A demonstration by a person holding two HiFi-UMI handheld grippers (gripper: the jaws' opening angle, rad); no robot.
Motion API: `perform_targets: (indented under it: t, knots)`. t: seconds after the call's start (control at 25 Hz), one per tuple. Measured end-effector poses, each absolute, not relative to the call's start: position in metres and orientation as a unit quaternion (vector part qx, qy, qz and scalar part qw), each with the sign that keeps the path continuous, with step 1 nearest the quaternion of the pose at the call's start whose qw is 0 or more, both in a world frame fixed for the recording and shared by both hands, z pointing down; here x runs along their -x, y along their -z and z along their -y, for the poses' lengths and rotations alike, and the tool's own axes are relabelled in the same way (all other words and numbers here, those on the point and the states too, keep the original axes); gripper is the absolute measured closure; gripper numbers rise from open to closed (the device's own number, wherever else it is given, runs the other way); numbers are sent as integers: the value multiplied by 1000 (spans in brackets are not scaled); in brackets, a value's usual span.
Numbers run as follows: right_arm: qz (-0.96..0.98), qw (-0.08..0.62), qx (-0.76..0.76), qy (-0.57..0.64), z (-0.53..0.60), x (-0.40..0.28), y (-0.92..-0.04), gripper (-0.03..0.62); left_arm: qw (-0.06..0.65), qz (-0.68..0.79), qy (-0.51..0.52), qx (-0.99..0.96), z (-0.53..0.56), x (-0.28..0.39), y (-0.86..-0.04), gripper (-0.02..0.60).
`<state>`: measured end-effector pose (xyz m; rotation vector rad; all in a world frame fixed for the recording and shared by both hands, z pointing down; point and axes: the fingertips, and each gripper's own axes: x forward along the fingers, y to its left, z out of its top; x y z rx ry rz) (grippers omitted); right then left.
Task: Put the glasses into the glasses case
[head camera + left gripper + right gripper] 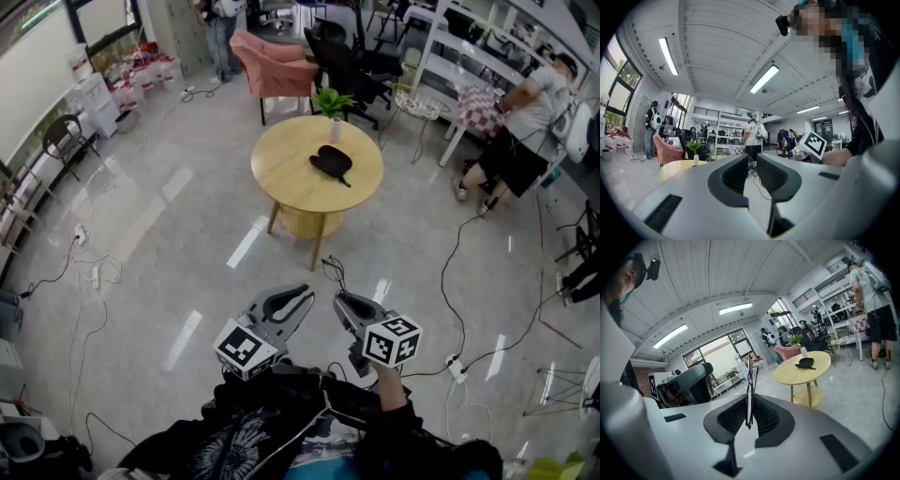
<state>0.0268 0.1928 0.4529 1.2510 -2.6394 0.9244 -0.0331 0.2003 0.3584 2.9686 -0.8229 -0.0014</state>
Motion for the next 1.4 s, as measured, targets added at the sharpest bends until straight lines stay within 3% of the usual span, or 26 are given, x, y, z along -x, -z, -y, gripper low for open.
perform_targets:
  t: [1.08, 1.4]
  knots:
    - [849, 54, -430, -303, -190, 38, -467, 537, 57, 255, 6, -965, -190, 106, -379, 529]
    - [845, 54, -437, -304, -173, 31, -471, 537, 61, 246, 14, -967, -174, 100, -383, 529]
